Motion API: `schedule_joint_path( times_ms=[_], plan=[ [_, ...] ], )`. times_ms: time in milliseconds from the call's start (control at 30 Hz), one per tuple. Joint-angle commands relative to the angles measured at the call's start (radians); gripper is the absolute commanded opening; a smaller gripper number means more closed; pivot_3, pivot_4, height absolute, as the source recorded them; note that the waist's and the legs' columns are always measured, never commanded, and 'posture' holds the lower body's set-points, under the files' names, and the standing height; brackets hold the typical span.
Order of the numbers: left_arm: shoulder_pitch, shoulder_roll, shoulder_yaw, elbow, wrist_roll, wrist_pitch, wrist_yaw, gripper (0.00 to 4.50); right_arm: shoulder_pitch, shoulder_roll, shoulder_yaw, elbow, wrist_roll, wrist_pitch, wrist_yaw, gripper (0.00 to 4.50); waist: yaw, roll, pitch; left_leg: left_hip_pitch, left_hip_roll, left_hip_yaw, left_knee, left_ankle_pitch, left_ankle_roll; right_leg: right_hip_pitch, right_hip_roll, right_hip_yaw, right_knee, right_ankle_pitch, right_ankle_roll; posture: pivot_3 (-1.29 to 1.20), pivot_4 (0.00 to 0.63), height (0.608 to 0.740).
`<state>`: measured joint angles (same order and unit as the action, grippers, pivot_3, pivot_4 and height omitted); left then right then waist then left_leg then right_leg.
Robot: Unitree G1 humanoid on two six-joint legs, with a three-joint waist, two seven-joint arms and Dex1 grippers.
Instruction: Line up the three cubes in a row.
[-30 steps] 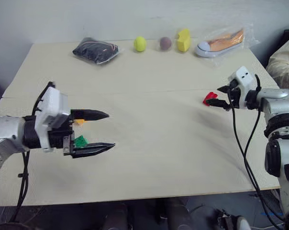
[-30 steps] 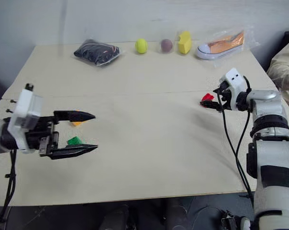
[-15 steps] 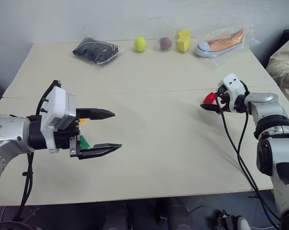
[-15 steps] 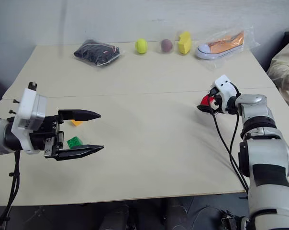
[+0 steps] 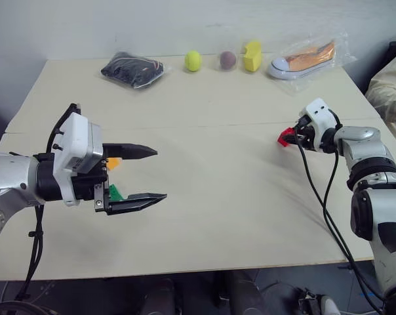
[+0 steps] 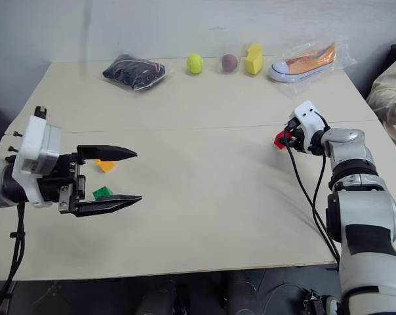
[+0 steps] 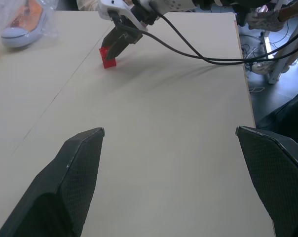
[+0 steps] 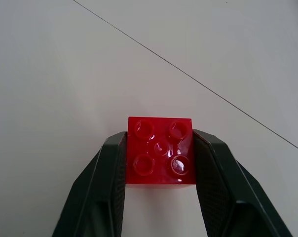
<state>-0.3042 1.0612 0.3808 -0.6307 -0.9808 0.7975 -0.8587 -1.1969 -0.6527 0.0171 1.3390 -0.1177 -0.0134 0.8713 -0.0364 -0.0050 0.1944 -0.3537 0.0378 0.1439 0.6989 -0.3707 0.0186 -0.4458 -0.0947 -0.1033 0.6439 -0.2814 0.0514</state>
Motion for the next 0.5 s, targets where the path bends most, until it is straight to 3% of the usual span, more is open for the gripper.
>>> schedule_joint_path(
  times_ms=[33,167,233,367,500],
  plan=[
    [-0.019,0.007,-0.008,-0.014,-0.021,-0.010,-0.017,4.50,-0.007,-0.028,-0.013,-0.030,0.015,-0.047,0.152,1.46,0.000,0.000,0.000,0.000,0.000,0.000,0.000,0.000,0.000,0.000,0.000,0.000,0.000,0.000,0.000,0.00,0.150,0.740],
    [-0.030,0.008,-0.023,-0.012,-0.031,-0.006,-0.033,4.50,-0.006,-0.034,-0.014,-0.143,0.089,-0.003,0.529,1.46,0.001,0.000,0.000,0.000,0.000,0.000,0.000,0.000,0.000,0.000,0.001,0.000,0.000,0.000,0.000,0.00,0.150,0.740],
    [-0.032,0.008,-0.032,-0.011,-0.037,-0.005,-0.042,4.50,0.065,-0.044,0.013,-0.329,0.167,0.073,0.697,1.46,0.002,0.000,0.000,0.000,0.001,0.000,0.000,0.000,0.000,0.000,0.001,0.000,0.001,0.000,0.000,0.00,0.150,0.740],
    [-0.041,-0.001,-0.079,-0.012,-0.029,-0.012,-0.063,4.50,0.411,-0.159,0.121,-1.031,0.437,0.308,0.743,1.46,0.021,0.000,0.000,-0.001,0.001,-0.004,0.000,0.000,-0.001,0.001,0.001,-0.002,0.000,0.000,0.000,0.00,0.150,0.740],
    [-0.064,-0.017,-0.149,-0.014,-0.012,-0.024,-0.086,4.50,0.639,-0.169,0.128,-1.390,0.455,0.316,0.661,1.46,0.030,0.000,0.000,-0.001,0.000,-0.004,0.002,-0.001,-0.001,0.001,0.001,-0.002,-0.001,0.000,0.000,0.00,0.150,0.740]
  ],
)
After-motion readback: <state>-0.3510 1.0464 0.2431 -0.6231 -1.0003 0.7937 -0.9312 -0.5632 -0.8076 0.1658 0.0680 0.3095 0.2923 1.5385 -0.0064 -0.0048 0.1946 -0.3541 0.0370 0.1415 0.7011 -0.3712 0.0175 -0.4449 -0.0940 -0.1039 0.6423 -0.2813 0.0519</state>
